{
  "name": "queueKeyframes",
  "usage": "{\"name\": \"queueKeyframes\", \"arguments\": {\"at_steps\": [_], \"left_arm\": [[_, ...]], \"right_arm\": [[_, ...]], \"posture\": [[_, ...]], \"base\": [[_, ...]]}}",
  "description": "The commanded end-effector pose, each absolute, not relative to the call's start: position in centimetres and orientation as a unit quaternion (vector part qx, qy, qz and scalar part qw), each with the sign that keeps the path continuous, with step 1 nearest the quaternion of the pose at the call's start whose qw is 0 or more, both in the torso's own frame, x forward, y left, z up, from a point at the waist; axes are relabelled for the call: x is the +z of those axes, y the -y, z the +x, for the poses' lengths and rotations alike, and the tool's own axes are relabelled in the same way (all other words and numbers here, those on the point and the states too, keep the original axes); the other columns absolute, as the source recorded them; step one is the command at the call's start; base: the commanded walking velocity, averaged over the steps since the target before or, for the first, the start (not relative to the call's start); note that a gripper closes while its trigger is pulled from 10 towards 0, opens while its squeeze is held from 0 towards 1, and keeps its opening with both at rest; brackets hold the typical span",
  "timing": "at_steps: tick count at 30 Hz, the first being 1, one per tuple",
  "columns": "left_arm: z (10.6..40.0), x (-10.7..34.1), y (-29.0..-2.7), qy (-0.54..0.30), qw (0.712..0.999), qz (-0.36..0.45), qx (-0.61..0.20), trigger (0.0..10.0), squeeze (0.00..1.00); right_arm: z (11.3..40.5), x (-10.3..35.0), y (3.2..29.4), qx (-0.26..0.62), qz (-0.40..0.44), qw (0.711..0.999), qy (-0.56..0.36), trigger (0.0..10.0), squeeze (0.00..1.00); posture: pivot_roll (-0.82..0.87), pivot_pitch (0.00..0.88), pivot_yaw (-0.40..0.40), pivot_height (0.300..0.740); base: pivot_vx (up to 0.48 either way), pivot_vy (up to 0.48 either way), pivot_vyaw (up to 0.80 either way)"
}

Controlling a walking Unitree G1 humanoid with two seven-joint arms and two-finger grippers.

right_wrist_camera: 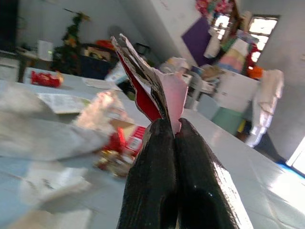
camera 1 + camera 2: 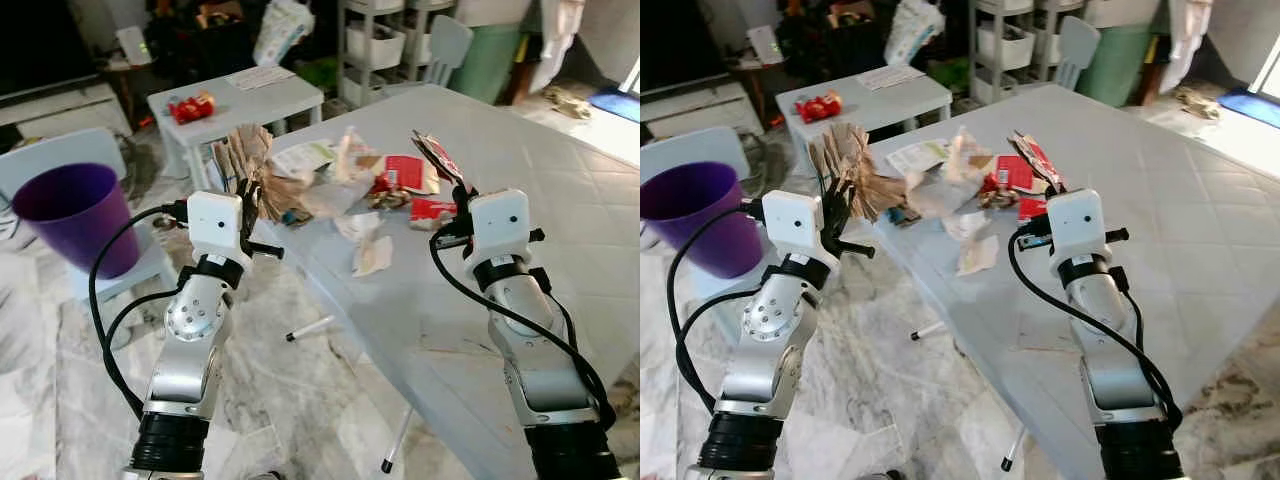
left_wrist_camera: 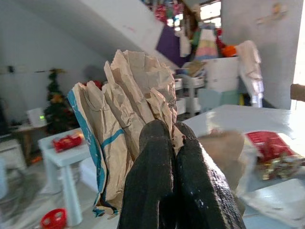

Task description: Picking trash to rubbish bin

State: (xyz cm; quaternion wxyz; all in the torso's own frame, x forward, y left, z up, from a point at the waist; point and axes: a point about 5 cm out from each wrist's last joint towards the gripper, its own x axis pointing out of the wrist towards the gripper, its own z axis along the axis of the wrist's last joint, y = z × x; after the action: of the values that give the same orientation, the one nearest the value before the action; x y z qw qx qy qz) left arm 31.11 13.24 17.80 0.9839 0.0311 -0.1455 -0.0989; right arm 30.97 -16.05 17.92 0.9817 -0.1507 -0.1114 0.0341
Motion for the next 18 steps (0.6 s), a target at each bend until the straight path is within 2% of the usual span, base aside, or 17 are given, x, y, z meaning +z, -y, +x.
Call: {"name": "queueKeyframes", "arguments": {"at_steps": [1, 14, 18], "left_arm": [[31.21, 18.08, -13.05, 0.147, 0.984, 0.029, -0.100, 0.0, 0.00], [31.46, 17.76, -12.93, 0.134, 0.987, 0.007, -0.094, 0.0, 0.00], [31.49, 17.59, -13.01, 0.128, 0.988, 0.002, -0.090, 0.0, 0.00]], "right_arm": [[30.83, 18.46, 15.97, 0.036, -0.155, 0.980, 0.120, 0.0, 0.00], [30.75, 18.42, 16.05, 0.039, -0.151, 0.981, 0.118, 0.0, 0.00], [30.75, 18.51, 16.05, 0.042, -0.149, 0.981, 0.118, 0.0, 0.00]], "posture": [[-0.07, 0.000, 0.000, 0.740], [-0.07, 0.000, -0.005, 0.740], [-0.08, 0.000, -0.007, 0.740]], "base": [[0.000, 0.000, 0.80], [0.000, 0.000, 0.80], [0.000, 0.000, 0.28]]}}
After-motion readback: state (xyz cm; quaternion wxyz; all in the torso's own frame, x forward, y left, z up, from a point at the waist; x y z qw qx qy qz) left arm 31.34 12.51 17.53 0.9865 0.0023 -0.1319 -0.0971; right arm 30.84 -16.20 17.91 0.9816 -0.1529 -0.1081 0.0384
